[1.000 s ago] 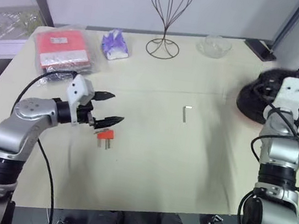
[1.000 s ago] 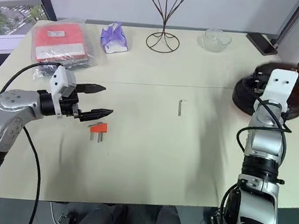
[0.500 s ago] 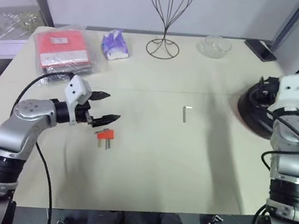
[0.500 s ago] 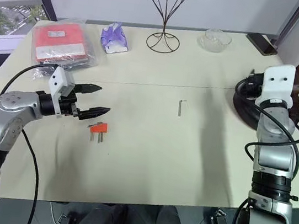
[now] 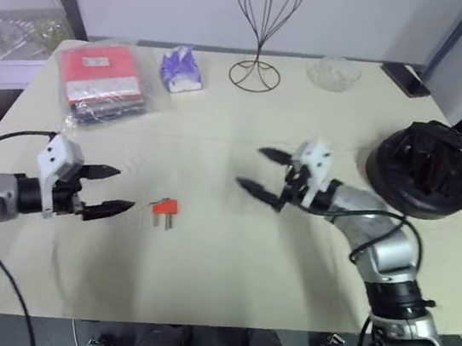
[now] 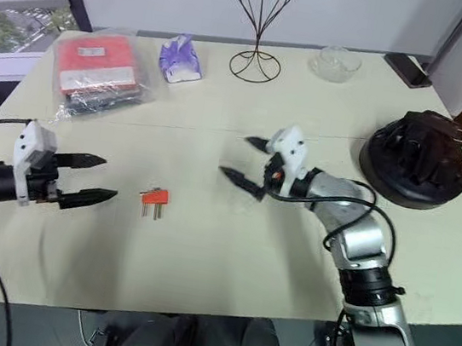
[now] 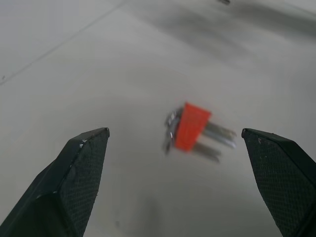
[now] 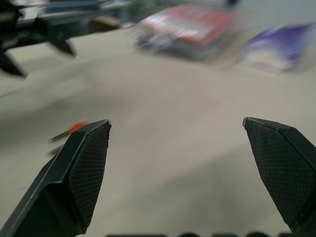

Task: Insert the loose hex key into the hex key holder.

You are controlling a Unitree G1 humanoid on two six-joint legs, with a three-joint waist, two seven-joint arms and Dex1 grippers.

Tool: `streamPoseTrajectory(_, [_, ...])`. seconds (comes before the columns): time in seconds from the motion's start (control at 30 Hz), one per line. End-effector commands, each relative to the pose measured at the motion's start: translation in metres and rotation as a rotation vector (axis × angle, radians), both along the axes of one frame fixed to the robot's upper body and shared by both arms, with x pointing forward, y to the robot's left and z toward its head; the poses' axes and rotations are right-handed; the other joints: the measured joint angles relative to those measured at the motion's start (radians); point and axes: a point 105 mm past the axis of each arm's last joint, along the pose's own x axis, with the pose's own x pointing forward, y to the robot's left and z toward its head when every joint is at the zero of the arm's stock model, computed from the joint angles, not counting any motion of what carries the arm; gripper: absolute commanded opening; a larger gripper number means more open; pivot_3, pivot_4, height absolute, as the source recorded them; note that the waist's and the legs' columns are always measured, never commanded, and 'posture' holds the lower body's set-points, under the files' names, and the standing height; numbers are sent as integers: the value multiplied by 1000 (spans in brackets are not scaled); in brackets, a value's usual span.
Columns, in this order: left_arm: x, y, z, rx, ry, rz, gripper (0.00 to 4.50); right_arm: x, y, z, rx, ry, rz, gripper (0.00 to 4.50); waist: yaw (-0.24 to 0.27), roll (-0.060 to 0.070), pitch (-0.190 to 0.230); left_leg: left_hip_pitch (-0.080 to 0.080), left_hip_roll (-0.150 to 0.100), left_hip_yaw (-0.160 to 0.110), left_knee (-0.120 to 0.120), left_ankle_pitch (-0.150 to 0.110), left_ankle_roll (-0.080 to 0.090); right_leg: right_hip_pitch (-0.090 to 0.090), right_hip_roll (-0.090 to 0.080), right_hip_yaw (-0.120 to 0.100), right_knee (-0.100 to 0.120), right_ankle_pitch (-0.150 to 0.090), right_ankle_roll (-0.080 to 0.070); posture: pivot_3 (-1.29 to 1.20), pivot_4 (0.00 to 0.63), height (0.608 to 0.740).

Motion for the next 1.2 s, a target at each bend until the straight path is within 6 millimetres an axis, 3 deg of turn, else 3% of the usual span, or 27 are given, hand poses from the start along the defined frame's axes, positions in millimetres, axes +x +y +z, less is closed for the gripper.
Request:
streamPoseTrajectory(0.03, [-12,3,13,42,-43,-20,4500,1,32,-5,-49,-33,158,4457,-6,0,0,0,0,0,0,0,0,0,0,0,0,0,0,0,150,740])
streamPoseTrajectory(0.37, [-30,-4,7,69,-25,-20,4500,6,94,-38,-170,-45,391,4457,-17,0,0,1,1,0,-2,0,0,-1,1,-1,0,1,-1,0,150,740])
streamPoseTrajectory(0.63, [-33,-7,9,60,-34,3,4500,9,111,-66,-279,-73,438,4457,-29,0,0,2,1,0,-3,0,-1,0,1,-1,0,1,-1,0,150,740])
streamPoseTrajectory(1.0, [-30,-11,5,44,-49,36,4500,9,132,-84,-361,-100,447,4457,-49,0,0,10,6,1,-6,-2,-4,3,6,0,2,1,-2,0,150,740])
streamPoseTrajectory(1.1, [-30,-12,4,39,-52,42,4500,5,137,-88,-388,-110,473,3638,-50,1,-1,10,6,1,-6,-2,-5,3,7,0,3,1,-2,0,150,740])
streamPoseTrajectory(1.2, [-31,-13,3,36,-53,46,4500,1,140,-92,-405,-114,497,2146,-52,1,-1,10,7,1,-5,-2,-5,3,7,1,3,1,-2,0,150,740])
